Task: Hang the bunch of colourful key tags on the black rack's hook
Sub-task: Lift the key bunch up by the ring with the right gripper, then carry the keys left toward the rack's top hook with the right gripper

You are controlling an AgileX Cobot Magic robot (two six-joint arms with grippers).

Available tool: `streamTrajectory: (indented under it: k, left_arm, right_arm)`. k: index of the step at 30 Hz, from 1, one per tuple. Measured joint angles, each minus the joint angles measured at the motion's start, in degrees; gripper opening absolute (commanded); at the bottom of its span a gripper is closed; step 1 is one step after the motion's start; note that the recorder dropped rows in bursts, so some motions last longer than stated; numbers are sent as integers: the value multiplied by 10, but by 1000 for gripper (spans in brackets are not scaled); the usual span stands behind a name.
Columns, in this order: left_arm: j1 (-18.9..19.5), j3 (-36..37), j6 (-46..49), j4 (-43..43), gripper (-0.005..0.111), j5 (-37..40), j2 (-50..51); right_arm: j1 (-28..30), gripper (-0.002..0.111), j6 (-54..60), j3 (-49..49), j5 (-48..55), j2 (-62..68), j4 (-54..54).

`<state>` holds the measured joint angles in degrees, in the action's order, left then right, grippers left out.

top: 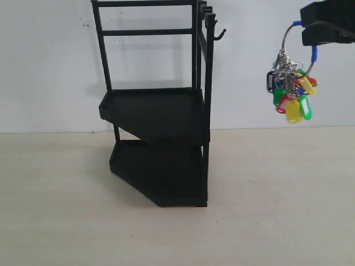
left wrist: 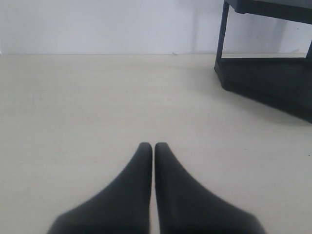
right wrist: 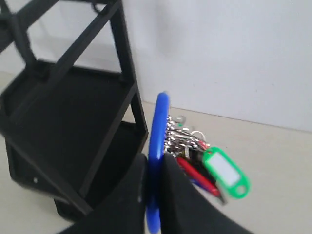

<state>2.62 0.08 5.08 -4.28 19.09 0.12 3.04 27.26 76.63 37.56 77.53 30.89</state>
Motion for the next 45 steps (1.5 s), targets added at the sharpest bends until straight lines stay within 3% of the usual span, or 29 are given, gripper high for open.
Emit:
streamTrajectory:
  k: [2,6,18,20,21,22,23,25,27,40,45]
  left_arm:
    - [0,0,0,0,4,0,0]
    - [0,0,0,0,4,0,0]
    - [0,0,0,0,4,0,0]
    - [0,0,0,0,4,0,0]
    - [0,0,0,0,4,0,0]
    - [0,0,0,0,4,0,0]
    - [0,0,0,0,4,0,0]
    - [0,0,0,0,4,0,0]
    - [0,0,0,0,4,0,0]
    - [0,0,0,0,4,0,0]
    - [0,0,0,0,4,0,0]
  right_arm:
    - [8,0,-37,0,-14,0,10]
    - [7,0,36,0,8,0,26]
    - [2,0,17,0,36,0,28]
    - [-27,0,109,0,53,0,19]
    - [-34,0,93,-1,41,0,7]
    - [-35,0,-37,-2,5,0,-12]
    - [-34,0,-61,-2,-10,0,-16]
    - [-48,0,38,-2,-10,1,-31]
    - [-54,0,-49,-2,-24,12,-41]
    - [-58,0,-21,-2,-48,26,-46]
    - [-104,0,8,-2,-59,31,-50]
